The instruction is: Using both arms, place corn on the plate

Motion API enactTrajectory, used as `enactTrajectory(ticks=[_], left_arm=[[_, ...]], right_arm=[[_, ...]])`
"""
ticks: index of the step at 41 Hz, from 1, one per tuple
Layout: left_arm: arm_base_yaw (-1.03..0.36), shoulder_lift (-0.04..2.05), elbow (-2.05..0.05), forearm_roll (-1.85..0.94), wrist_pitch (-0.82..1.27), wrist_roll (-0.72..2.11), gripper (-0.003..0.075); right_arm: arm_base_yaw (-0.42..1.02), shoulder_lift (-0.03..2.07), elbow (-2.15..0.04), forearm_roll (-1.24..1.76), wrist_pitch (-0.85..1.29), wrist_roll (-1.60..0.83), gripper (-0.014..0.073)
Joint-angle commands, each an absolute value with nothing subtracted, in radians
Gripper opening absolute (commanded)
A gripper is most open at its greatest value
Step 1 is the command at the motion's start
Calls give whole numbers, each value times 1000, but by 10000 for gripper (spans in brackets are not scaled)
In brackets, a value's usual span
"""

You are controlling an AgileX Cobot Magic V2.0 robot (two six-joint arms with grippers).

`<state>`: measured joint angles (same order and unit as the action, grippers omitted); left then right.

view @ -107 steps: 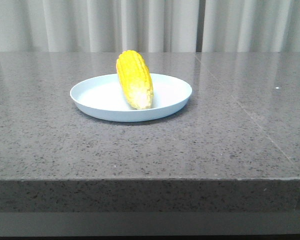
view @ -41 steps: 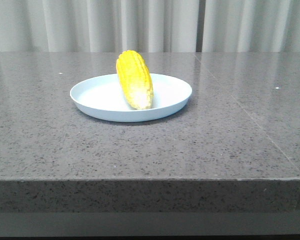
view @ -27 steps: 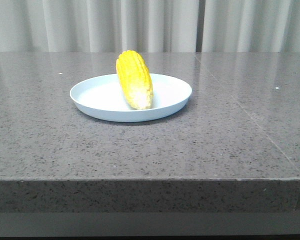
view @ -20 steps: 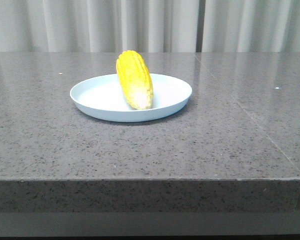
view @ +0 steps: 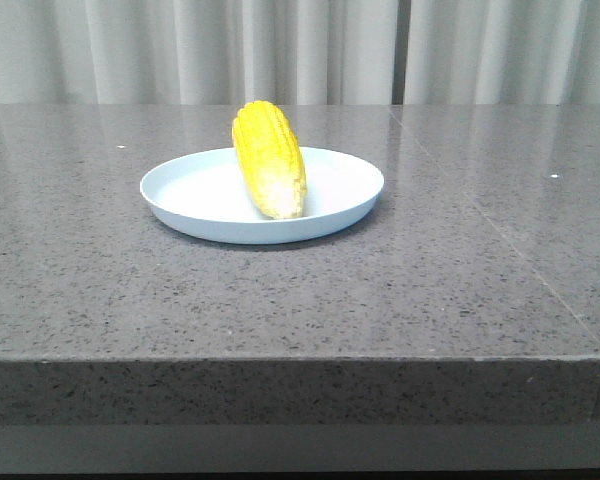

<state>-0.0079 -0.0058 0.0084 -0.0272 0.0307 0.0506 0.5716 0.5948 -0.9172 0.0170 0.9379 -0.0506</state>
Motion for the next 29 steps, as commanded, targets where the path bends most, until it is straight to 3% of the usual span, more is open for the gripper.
enactTrajectory(ticks=[1,17,29], left_arm=[[-8,-22,32,-39,-61,53,-20],[-8,-22,32,-39,-61,53,-20],[-8,-22,32,-39,-61,53,-20]], right_arm=[[572,596,-942,20,871,-62,-67],[562,587,-924,21,861,-62,-67],[253,365,-622,39,556,-62,-67]])
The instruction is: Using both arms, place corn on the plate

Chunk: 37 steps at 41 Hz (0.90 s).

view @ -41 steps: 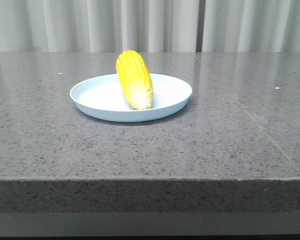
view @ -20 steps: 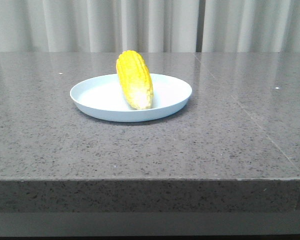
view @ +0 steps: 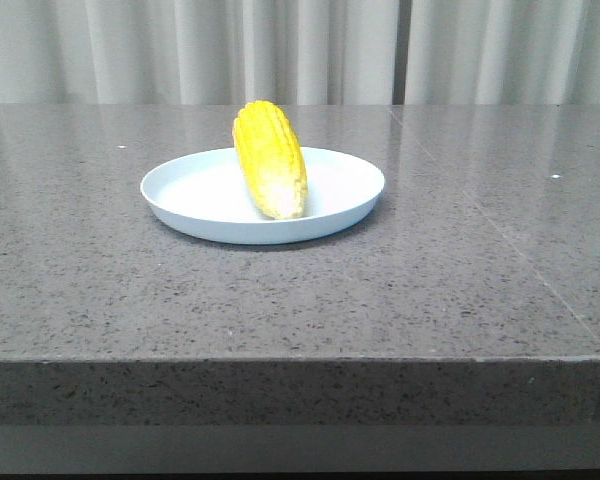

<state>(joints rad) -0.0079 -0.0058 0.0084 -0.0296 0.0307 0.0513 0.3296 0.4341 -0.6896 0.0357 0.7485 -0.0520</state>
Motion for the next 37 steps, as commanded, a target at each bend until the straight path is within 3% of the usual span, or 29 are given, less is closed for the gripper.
enactTrajectory(ticks=[1,18,29,37], left_arm=[[-8,-22,32,-39,-61,53,-20],[-8,-22,32,-39,-61,53,-20],[-8,-22,32,-39,-61,53,-20],[-8,-22,32,-39,-61,53,-20]], right_arm=[[227,342,-593,39,515,-62,-67],[-9,-21,-137,39,132,-62,-67],[-18,-28,8,39,-59,-62,-67],[-18,-27,5,39,-48,-62,-67]])
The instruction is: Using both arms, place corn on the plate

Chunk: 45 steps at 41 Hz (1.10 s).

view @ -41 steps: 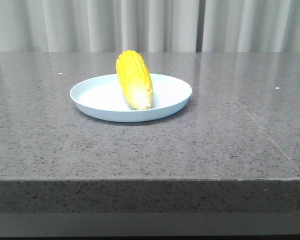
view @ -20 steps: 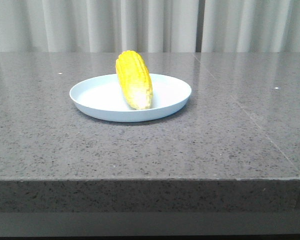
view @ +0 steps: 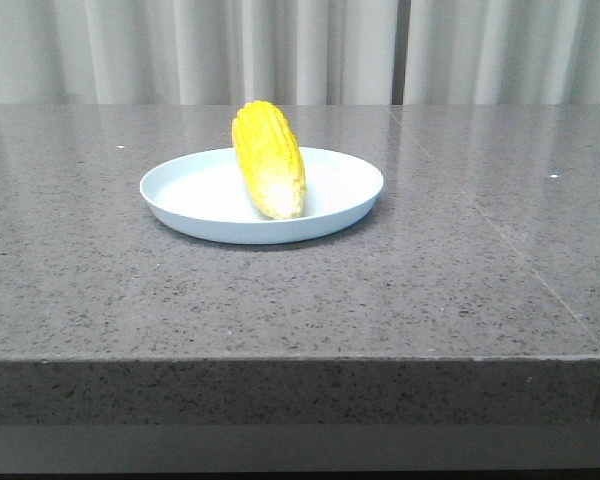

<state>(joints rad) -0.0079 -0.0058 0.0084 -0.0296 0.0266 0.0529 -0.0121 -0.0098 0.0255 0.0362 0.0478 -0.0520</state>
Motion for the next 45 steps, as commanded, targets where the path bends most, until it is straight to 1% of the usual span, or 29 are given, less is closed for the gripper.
enactTrajectory(ticks=[1,7,13,45], left_arm=[[-8,-22,32,-39,-61,53,-20],[-8,-22,32,-39,-61,53,-20],[-8,-22,32,-39,-61,53,-20],[-8,-22,32,-39,-61,53,-20]], right_arm=[[-18,-27,5,39,-48,-62,-67],[-18,-27,5,47,-63,-60,-67],[-18,-27,5,49,-94,21,-67],[-18,-27,5,49,-88,19,-67]])
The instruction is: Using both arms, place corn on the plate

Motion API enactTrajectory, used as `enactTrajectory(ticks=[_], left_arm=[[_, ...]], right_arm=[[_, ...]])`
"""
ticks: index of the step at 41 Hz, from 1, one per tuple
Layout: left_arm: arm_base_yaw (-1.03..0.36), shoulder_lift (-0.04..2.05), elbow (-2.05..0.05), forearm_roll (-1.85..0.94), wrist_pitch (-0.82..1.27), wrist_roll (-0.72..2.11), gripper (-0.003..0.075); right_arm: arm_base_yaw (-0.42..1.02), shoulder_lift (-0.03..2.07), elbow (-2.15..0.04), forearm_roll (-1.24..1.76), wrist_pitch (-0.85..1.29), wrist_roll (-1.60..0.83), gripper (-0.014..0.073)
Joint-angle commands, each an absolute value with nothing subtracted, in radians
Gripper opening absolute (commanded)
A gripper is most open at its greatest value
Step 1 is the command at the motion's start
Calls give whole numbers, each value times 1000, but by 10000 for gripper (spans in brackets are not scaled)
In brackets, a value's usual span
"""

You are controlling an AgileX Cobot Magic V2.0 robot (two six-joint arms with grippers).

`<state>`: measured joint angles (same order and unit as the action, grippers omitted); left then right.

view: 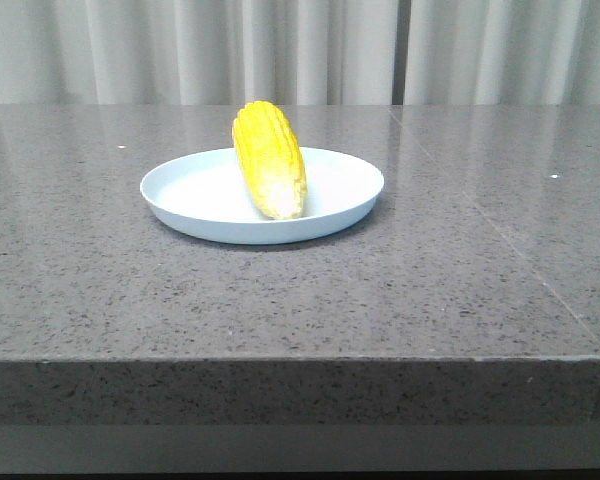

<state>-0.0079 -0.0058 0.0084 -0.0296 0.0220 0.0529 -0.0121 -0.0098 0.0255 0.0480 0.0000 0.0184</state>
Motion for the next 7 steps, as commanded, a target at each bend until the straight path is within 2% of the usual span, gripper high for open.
enactTrajectory(ticks=[1,7], left_arm=[[-8,-22,32,-39,-61,53,-20],[-8,-22,32,-39,-61,53,-20]], right_arm=[[-18,-27,5,49,-88,19,-67],[-18,-27,5,49,-88,19,-67]])
